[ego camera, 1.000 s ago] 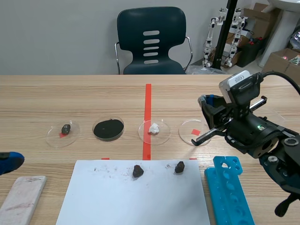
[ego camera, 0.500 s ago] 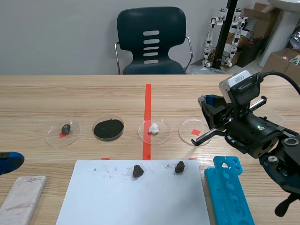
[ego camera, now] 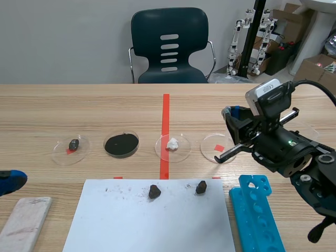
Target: Draw acid from the petri dish
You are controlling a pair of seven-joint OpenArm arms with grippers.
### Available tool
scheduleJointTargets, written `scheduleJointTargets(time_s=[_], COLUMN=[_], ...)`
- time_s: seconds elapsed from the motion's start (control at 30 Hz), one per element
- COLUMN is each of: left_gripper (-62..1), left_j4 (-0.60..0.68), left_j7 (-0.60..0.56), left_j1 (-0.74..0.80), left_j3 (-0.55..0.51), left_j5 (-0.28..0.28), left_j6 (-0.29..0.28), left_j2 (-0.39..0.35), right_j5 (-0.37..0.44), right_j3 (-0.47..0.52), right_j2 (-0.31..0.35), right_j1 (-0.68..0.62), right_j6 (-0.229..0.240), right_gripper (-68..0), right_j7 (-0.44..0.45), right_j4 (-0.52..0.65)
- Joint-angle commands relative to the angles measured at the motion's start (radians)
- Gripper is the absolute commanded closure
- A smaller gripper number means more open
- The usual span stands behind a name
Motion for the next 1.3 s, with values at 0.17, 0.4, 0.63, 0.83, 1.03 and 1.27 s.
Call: scheduleJointTargets(time_s=[0.17,0.4,0.63,0.83,1.03,1.27], left_gripper=[-62.3,-62.3,-62.3,-62.3,-62.3,-62.3], left_j4=[0.006,0.006,0.006,0.006,0.006,0.006], left_j7=[-0.017,-0.017,-0.017,-0.017,-0.017,-0.017], left_j1=[0.0,0.0,0.0,0.0,0.0,0.0], left_j3=[0.004,0.004,0.004,0.004,0.004,0.004], left_j5=[-0.006,-0.006,-0.006,-0.006,-0.006,-0.006], left_j6=[-0.001,-0.001,-0.001,-0.001,-0.001,-0.001], left_j2=[0.005,0.005,0.005,0.005,0.005,0.005], right_j5=[0.008,0.008,0.014,0.015,0.015,0.015], right_j3=[0.002,0.002,0.002,0.002,0.002,0.002], right_j2=[0.0,0.0,0.0,0.0,0.0,0.0], right_j1=[0.014,0.014,0.014,0.014,0.014,0.014], right_j6=[-0.004,-0.004,-0.004,-0.004,-0.004,-0.004], right_gripper=[-4.0,-4.4,-5.3,-5.3,-5.4,-6.2], right_j7=[0.016,0.016,0.019,0.02,0.027,0.027], right_j4=[0.006,0.006,0.006,0.006,0.006,0.006])
